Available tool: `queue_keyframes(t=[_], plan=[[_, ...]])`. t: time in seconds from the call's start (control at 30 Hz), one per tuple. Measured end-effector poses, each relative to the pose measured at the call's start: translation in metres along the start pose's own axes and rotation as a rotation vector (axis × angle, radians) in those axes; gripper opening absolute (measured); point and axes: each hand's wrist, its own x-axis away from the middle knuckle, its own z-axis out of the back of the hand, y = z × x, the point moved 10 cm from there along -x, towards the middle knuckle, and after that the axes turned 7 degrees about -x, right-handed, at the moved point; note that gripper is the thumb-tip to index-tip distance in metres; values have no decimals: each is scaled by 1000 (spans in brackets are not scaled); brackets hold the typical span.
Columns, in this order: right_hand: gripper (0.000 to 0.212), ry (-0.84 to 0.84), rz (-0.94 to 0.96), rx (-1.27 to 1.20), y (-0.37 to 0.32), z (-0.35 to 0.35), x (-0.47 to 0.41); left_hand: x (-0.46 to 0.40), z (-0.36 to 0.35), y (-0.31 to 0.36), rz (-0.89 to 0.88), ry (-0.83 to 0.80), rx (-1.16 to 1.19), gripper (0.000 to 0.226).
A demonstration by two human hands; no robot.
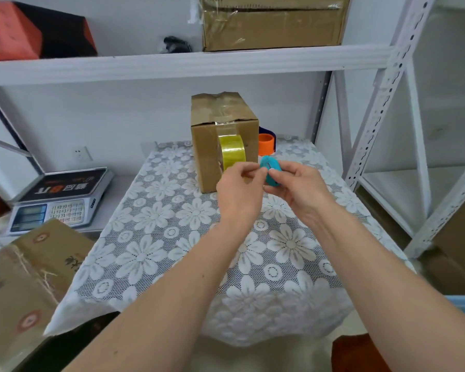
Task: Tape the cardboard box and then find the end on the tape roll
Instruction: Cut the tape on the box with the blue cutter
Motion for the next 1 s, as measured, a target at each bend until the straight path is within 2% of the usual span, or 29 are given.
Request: queue_keyframes(t=[0.1,0.17,0.3,0.37,0.47,0.6,0.77,0.93,1.0], plan=[[22,33,32,21,-7,-5,-4,-7,29,10,-72,174,-51,8],[20,52,54,78,-11,-8,-8,-19,43,3,-25,224,-29,10],[23,101,122,251,-24,-17,-19,-48,34,-31,254,43,52,22],[16,135,162,353,-32,-21,-25,-57,26,-40,366,-62,117,23],[7,174,235,518,-45,-28,-35,-62,19,-42,459,-114,301,26],[11,135,336,725,-61,-47,-51,-70,10,-38,480,-158,501,32],[16,41,522,969,-76,-79,-64,-80,8,-42,484,-179,479,17],[14,-92,621,1095,-79,-110,-75,-87,6,-35,411,-268,452,25],[13,-116,645,1130,-79,-114,-78,-91,6,-34,388,-283,445,16]])
